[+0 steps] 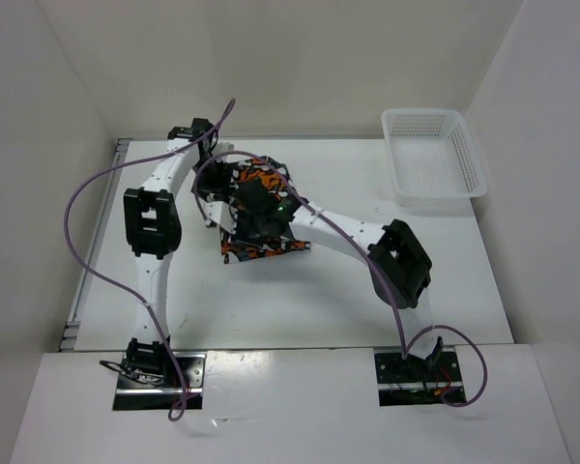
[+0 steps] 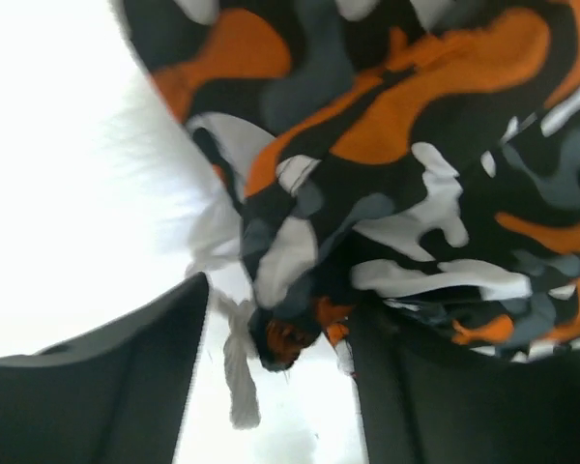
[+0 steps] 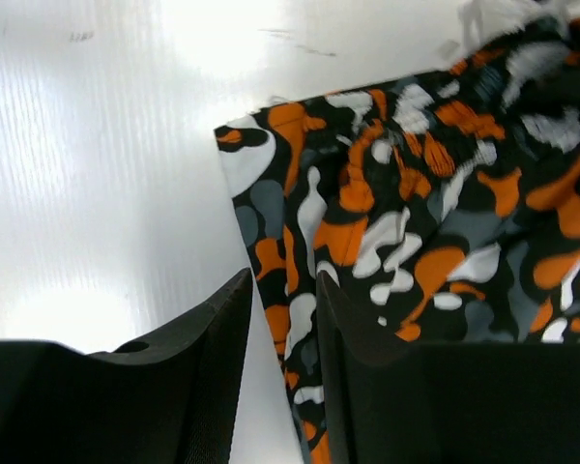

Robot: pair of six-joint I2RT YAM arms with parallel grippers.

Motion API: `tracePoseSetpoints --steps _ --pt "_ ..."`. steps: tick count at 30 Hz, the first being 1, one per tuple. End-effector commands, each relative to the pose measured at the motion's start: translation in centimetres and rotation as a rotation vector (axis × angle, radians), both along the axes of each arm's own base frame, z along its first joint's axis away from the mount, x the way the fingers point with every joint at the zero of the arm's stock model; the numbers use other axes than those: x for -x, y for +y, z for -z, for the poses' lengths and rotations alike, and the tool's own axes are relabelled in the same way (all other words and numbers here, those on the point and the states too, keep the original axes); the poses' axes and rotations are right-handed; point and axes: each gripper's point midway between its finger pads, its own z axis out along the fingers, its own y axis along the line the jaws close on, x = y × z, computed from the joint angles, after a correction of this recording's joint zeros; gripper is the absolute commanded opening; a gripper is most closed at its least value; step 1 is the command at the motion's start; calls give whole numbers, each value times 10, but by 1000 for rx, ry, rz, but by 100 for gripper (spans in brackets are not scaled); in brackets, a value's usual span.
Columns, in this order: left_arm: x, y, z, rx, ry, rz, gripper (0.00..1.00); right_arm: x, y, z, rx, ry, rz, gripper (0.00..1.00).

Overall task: Fold and stack the shorts
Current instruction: Fold the shorts

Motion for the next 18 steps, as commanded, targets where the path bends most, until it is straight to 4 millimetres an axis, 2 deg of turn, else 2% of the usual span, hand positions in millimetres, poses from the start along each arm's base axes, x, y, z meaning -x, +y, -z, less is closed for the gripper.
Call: tracePoseSetpoints --steps 1,2,3,4,7,8,9,10,11,12,13,18 --pt "-32 13 -5 -79 -115 -21 68 -38 -8 -76 -225 11 218 39" --pt "-39 14 -9 -86 -143 -25 71 -48 -17 -90 -261 2 274 41" --pt "-39 16 -9 -96 -145 -28 89 -56 -27 -88 -273 17 327 43" --pt "-45 15 -16 -92 -181 -30 93 -74 -46 -86 -309 53 427 44" --pt "-53 20 -46 -80 -281 -45 96 -93 -74 -78 -331 98 535 44" --pt "-52 18 -55 -69 -304 -43 97 -100 -88 -67 -326 118 582 43" --pt "-56 18 -85 -59 -389 -47 100 -101 -94 -62 -325 136 598 42" --pt "-49 18 -83 -60 -382 -47 100 -105 -99 -59 -330 142 620 41" --pt "-45 14 -89 -56 -401 -39 100 -109 -108 -48 -331 166 660 41" --pt "-41 12 -112 -36 -457 -36 100 -110 -112 -44 -330 179 680 43" --pt "-20 0 -104 -35 -417 -5 100 -114 -123 -22 -320 235 750 53" --pt "4 14 -62 -136 -314 -22 100 -97 -131 16 -279 351 767 59"
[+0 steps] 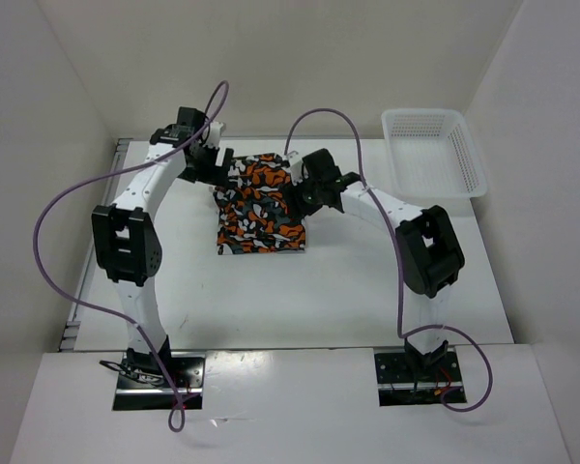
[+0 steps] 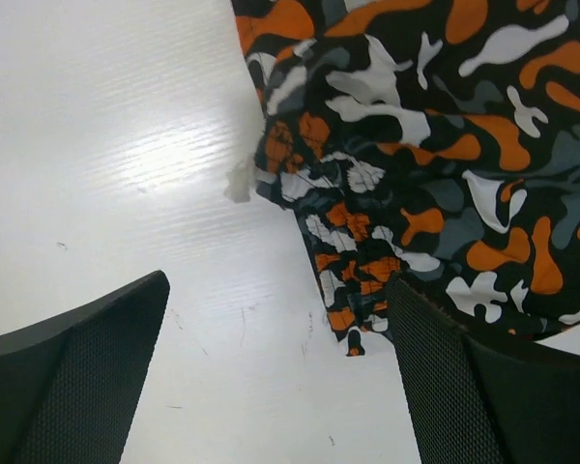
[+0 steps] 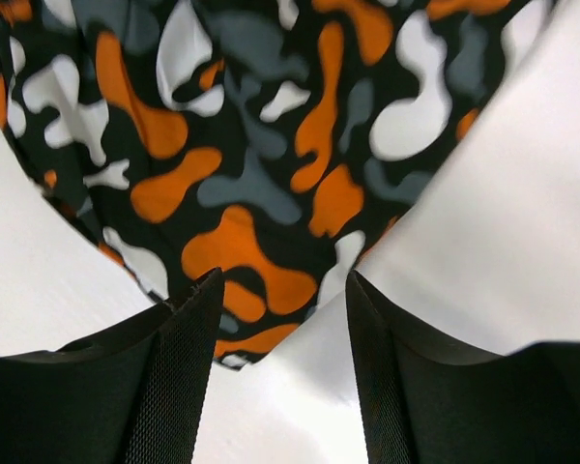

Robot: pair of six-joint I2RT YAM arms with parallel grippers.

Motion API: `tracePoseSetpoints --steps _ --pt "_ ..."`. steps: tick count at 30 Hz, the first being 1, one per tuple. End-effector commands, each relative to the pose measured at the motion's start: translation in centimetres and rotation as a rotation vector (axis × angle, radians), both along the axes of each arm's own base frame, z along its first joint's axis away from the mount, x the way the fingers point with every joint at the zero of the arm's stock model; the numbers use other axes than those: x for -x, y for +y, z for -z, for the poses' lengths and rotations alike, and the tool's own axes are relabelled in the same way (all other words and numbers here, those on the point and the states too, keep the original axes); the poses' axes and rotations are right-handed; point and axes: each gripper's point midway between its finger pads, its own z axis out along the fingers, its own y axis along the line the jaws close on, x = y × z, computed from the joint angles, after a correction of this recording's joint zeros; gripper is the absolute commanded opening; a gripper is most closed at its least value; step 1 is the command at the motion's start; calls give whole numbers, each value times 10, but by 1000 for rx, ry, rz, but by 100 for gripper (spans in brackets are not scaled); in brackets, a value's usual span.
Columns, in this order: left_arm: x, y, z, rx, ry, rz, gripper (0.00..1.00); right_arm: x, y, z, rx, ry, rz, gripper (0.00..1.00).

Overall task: Fold and stack the shorts
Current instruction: Fold the shorts

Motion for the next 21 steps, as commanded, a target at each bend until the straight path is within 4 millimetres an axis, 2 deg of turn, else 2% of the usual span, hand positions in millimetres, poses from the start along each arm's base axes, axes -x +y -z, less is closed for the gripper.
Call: tracePoseSetpoints --steps 1,2,3,4,5,8,11,13,15,17,18,21 --pt "14 0 27 -41 59 3 100 11 9 15 -73 78 0 59" --pt "20 -4 27 -18 74 17 100 17 9 22 -77 105 -2 59" --pt "30 -18 33 32 113 56 100 20 8 25 -80 123 12 59" --pt "44 -19 43 42 155 63 100 23 7 29 -82 141 25 60" --pt "53 -30 50 38 171 91 100 28 5 37 -81 162 36 62" --pt "70 -28 79 -13 233 91 100 41 -2 55 -67 214 56 62" --pt "71 -32 95 -19 259 102 100 54 -2 72 -76 278 57 62" --pt "74 -29 103 -33 278 96 100 53 1 70 -88 275 49 58" --pt "79 -28 108 -36 296 96 98 57 -1 74 -85 290 57 49" --pt "94 -29 122 -47 347 106 94 63 -9 85 -54 305 76 36" --pt "100 -28 130 -51 371 106 86 65 -13 87 -45 301 84 22" --pt "119 -21 139 -73 416 101 71 78 -17 85 -48 305 54 0"
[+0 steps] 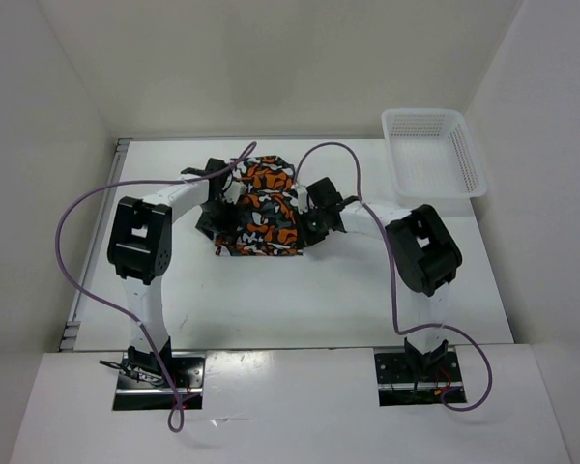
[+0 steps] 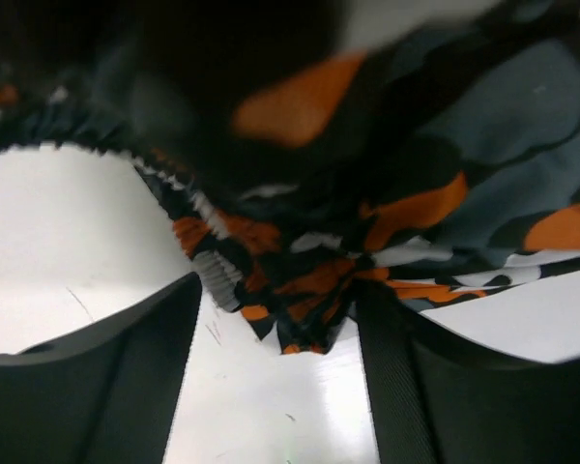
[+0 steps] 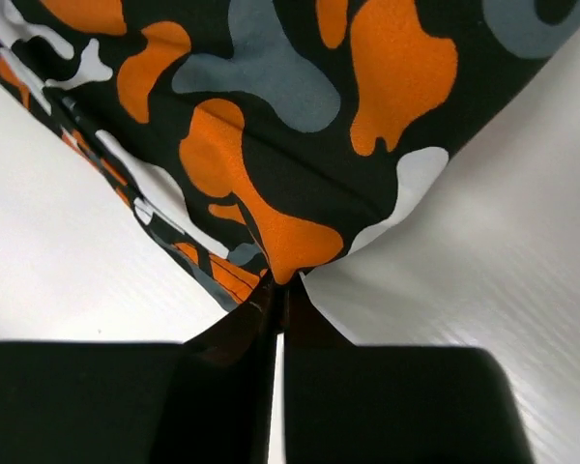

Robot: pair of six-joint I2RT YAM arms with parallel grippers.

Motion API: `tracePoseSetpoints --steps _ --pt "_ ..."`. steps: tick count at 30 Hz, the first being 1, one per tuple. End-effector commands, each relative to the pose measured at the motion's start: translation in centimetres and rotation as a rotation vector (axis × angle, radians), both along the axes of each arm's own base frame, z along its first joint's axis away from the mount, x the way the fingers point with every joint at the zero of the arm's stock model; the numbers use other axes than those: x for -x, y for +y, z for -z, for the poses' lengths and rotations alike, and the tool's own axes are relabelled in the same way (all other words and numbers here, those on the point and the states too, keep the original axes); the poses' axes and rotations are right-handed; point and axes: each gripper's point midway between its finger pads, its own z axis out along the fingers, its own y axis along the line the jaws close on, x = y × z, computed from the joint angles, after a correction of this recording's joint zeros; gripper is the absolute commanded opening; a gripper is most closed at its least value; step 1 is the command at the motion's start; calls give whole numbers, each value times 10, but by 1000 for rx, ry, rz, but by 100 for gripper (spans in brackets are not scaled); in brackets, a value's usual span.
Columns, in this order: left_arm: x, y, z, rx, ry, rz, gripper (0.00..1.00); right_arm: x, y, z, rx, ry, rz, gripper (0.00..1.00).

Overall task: Fold and stack the shorts
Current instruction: Fold the shorts

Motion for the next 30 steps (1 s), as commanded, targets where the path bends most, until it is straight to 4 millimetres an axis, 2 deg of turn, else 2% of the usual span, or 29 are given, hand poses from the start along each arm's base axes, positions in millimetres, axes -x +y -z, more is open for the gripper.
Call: tracePoseSetpoints --steps 1,4,5,7,8,9,10,12,13,14,15,16,18,19,20,21,22,24,25,28,30 --pt "23 9 10 -39 57 9 68 14 -7 -3 -7 0 -21 0" --pt "38 9 7 -25 81 12 62 37 -11 -7 -29 27 -97 0" --pt "38 7 3 -13 72 14 62 48 -14 -7 -26 40 -129 0" --pt "49 4 -1 16 87 18 62 74 -21 -10 -47 72 -187 2" --pt "50 4 -6 19 75 19 62 87 -29 -11 -36 86 -194 7" --pt "51 2 -6 29 77 20 63 87 -28 -17 -48 67 -209 32" --pt "55 3 -6 28 82 20 63 88 -29 -20 -42 57 -226 45" --pt "58 4 -4 26 91 20 63 63 -32 -42 -55 -17 -221 61" --pt "60 4 -4 24 99 20 63 49 -32 -48 -70 -32 -206 62" --pt "60 4 -4 24 100 20 63 19 -28 -72 -96 -104 -183 62" --pt "61 5 -1 22 110 19 63 -3 -26 -84 -113 -156 -164 62" --pt "58 2 -3 33 102 21 63 -40 -25 -100 -99 -232 -124 62" --pt "58 2 -3 33 102 21 64 -74 -21 -111 -58 -345 -165 62" --pt "58 2 -3 33 102 21 64 -87 -16 -93 -41 -333 -183 61" --pt "58 2 -3 33 102 21 66 -110 -7 -114 -51 -395 -194 61" --pt "58 2 -3 33 102 21 66 -115 0 -109 -32 -399 -234 61" --pt "57 4 -3 24 100 20 66 -129 11 -102 -27 -408 -256 61" --pt "57 4 -3 24 100 20 67 -138 20 -91 14 -442 -304 62" --pt "57 4 -3 24 100 20 67 -137 32 -81 21 -446 -345 63" --pt "57 4 -3 24 100 20 67 -138 46 -62 60 -456 -370 65" --pt "54 3 -5 26 89 20 67 -144 53 -63 59 -482 -370 69"
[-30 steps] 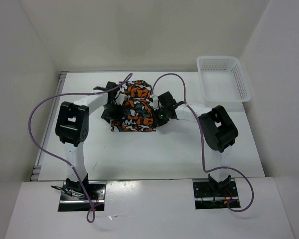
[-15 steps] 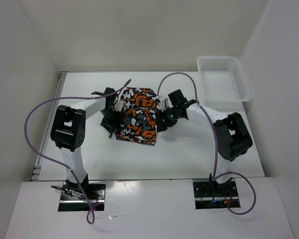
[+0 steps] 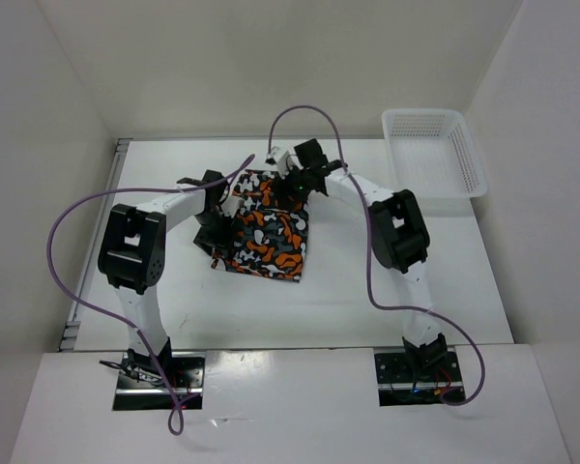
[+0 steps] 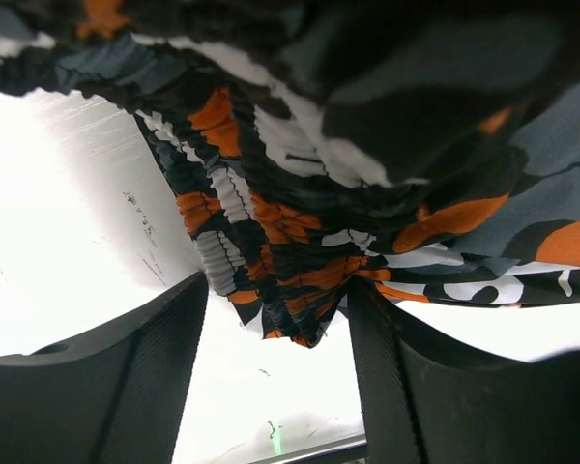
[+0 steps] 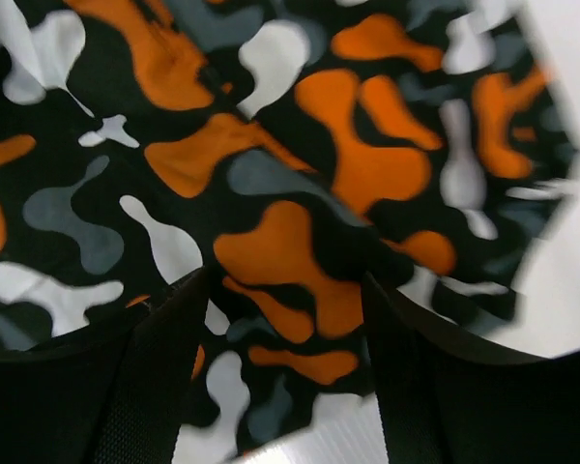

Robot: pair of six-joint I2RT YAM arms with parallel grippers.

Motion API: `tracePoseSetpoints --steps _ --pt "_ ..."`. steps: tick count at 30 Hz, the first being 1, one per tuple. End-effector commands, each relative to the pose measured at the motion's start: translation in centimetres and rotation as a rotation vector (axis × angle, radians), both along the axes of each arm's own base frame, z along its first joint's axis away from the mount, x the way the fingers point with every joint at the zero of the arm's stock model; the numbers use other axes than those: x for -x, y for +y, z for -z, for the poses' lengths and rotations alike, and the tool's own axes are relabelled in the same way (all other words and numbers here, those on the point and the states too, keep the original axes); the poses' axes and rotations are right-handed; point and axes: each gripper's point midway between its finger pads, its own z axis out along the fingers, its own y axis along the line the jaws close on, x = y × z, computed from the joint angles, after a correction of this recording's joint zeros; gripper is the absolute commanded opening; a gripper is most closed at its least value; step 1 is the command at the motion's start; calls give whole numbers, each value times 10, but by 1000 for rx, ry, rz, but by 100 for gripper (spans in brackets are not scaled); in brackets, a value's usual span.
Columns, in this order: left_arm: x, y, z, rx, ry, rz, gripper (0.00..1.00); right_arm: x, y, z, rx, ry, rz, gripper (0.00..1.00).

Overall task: Fold and stack the shorts
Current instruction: Fold the shorts

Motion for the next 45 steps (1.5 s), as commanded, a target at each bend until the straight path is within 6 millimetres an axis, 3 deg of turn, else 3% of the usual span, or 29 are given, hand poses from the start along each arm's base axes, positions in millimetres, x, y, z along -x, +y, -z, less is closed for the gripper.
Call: tracePoseSetpoints --steps 1,4,7,11,16,21,26,27,28,30,31,33,34,37,38,40,41,42,43,44,45 --pt "2 4 -7 -10 1 -1 68 -6 22 -3 37 -81 -53 70" --pt "0 4 -7 -10 1 -1 68 -20 29 2 39 -115 2 71" --pt "0 4 -7 -10 1 -1 68 -33 33 8 43 -135 70 64" --pt "8 4 -2 -6 26 0 65 -46 29 11 48 -158 150 27" --pt "11 6 1 -18 34 -1 64 -64 16 16 84 -199 265 27" --pt "10 6 -4 -16 25 -1 73 -69 14 16 90 -216 284 28" --pt "-6 -4 -35 38 -45 4 89 -81 8 -50 50 -329 349 40" --pt "-12 -8 -45 56 -76 6 91 -83 8 -67 27 -347 370 42" --pt "-15 -10 -51 70 -95 7 100 -82 5 -96 2 -384 384 44" --pt "-15 -14 -65 98 -118 12 100 -75 1 -116 -7 -394 385 50" --pt "-12 -15 -65 107 -107 13 100 -69 -3 -143 -27 -416 389 50" --pt "-4 -24 -74 165 -100 24 100 -56 -8 -157 -21 -399 377 55" --pt "4 -27 -71 186 -76 27 100 -53 -24 -176 -34 -408 390 56" --pt "13 -27 -78 218 -72 23 100 -44 -56 -192 -34 -400 431 60" --pt "12 -26 -84 230 -88 17 100 -37 -67 -218 -59 -433 445 60" --pt "4 -19 -102 282 -134 -15 100 -24 -82 -221 -30 -446 446 60" --pt "-2 -16 -110 302 -169 -26 100 -11 -96 -248 -57 -483 463 60" --pt "-13 -9 -122 316 -218 -48 100 0 -100 -236 -38 -463 446 62" --pt "-18 -5 -128 319 -252 -56 100 11 -103 -236 -39 -454 435 64" --pt "-31 0 -147 318 -349 -56 100 22 -110 -233 -20 -443 410 64" --pt "-37 5 -156 309 -403 -63 100 47 -112 -233 -31 -429 358 67"
